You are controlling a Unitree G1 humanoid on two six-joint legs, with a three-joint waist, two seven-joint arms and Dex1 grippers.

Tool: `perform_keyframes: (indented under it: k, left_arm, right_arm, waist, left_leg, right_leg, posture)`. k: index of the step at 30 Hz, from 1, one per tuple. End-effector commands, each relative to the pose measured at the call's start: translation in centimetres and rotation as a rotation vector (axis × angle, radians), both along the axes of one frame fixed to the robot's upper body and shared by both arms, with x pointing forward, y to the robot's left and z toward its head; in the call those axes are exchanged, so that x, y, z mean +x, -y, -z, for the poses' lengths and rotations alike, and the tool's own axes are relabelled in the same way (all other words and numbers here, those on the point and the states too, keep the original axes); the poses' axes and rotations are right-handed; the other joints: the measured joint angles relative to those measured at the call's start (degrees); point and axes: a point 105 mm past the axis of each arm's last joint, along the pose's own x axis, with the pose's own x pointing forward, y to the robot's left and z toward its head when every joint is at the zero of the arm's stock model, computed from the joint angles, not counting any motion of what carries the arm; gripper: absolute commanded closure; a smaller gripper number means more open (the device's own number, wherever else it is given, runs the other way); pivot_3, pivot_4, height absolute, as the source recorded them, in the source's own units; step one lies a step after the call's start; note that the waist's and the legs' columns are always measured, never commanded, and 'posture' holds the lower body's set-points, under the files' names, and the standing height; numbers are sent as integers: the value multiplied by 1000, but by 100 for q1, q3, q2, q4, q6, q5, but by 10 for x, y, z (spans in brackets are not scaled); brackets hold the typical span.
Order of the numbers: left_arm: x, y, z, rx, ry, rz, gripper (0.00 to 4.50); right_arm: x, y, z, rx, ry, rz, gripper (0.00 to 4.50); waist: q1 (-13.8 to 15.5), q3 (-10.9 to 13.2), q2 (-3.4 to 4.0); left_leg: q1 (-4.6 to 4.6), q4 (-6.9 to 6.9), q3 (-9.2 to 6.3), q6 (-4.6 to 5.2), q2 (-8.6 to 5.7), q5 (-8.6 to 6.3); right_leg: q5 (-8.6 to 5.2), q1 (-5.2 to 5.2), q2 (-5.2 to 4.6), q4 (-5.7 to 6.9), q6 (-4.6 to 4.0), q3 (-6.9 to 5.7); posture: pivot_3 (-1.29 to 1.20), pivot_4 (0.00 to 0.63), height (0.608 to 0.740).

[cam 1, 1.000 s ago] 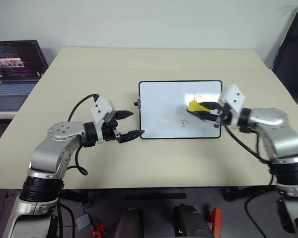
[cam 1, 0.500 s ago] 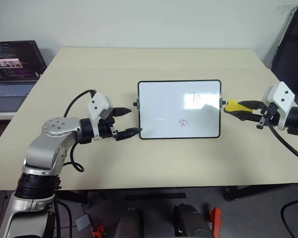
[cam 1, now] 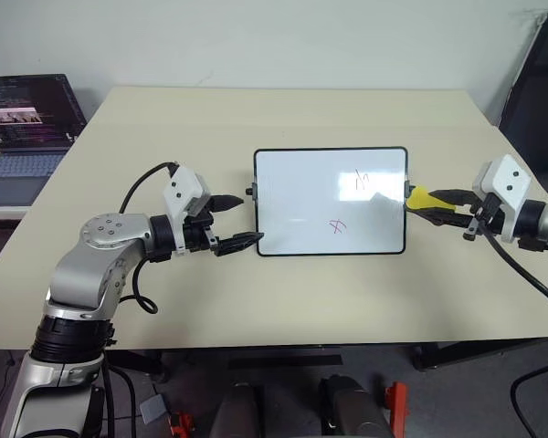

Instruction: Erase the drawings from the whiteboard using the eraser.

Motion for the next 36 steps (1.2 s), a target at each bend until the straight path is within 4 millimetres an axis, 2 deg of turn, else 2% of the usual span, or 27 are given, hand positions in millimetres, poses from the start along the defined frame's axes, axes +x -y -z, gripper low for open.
perform_keyframes:
  k: [1,7,10,14,19,25,29,33,36]
  left_arm:
    - [-4,6,-16,5,59,32,0]
    - [-3,7,-17,16,69,32,0]
    - [-2,7,-14,24,63,29,0]
    - [-2,9,-10,33,56,29,0]
    - [-2,9,-5,48,46,31,0]
    - [-3,9,-7,47,47,35,0]
    - [-3,7,-6,49,46,33,0]
    - [-3,7,-6,49,46,33,0]
    - [-3,6,-6,49,46,34,0]
  right_arm:
    - [-2,-7,-12,5,51,-27,3527]
    - [-2,-26,-18,64,82,-80,3527]
    - [4,-54,-21,154,147,-118,3527]
    - [25,-75,-8,208,229,-60,3527]
    - [39,-85,11,253,268,-11,3527]
    - [47,-89,53,171,206,10,3527]
    - [44,-102,79,118,116,-19,3527]
    - [29,-116,123,-48,9,-111,3527]
    - [19,-125,138,-84,-45,-160,3527]
  waist:
    - [0,0,0]
    - [-9,0,0]
    - [-39,0,0]
    - [-28,0,0]
    - [18,0,0]
    - [11,0,0]
    - [-15,-1,-2]
    - [-53,-8,-7]
    - [-56,-18,-17]
  left_leg:
    - [0,0,0,0,0,0]
    - [1,1,0,0,0,0]
    - [3,4,-1,0,2,0]
    - [5,6,-4,0,2,0]
    - [0,7,-2,-1,-2,0]
    - [2,7,-2,-1,-2,0]
    - [7,7,-3,-1,-1,1]
    - [26,9,-2,0,1,1]
    - [39,11,-2,0,4,1]
  right_leg:
    - [0,0,0,0,0,0]
    - [0,0,0,4,0,0]
    - [0,0,2,10,0,2]
    - [0,0,5,19,-1,0]
    - [11,-1,0,15,-19,1]
    - [16,-1,0,17,-27,-1]
    - [15,1,1,22,-27,0]
    - [12,15,5,29,-22,3]
    - [4,24,8,34,-7,4]
  posture:
    - [0,150,740]
    - [0,150,740]
    - [0,150,740]
    - [0,150,740]
    - [0,150,740]
    - [0,150,740]
    - [0,150,740]
    - [0,150,740]
    - [0,150,740]
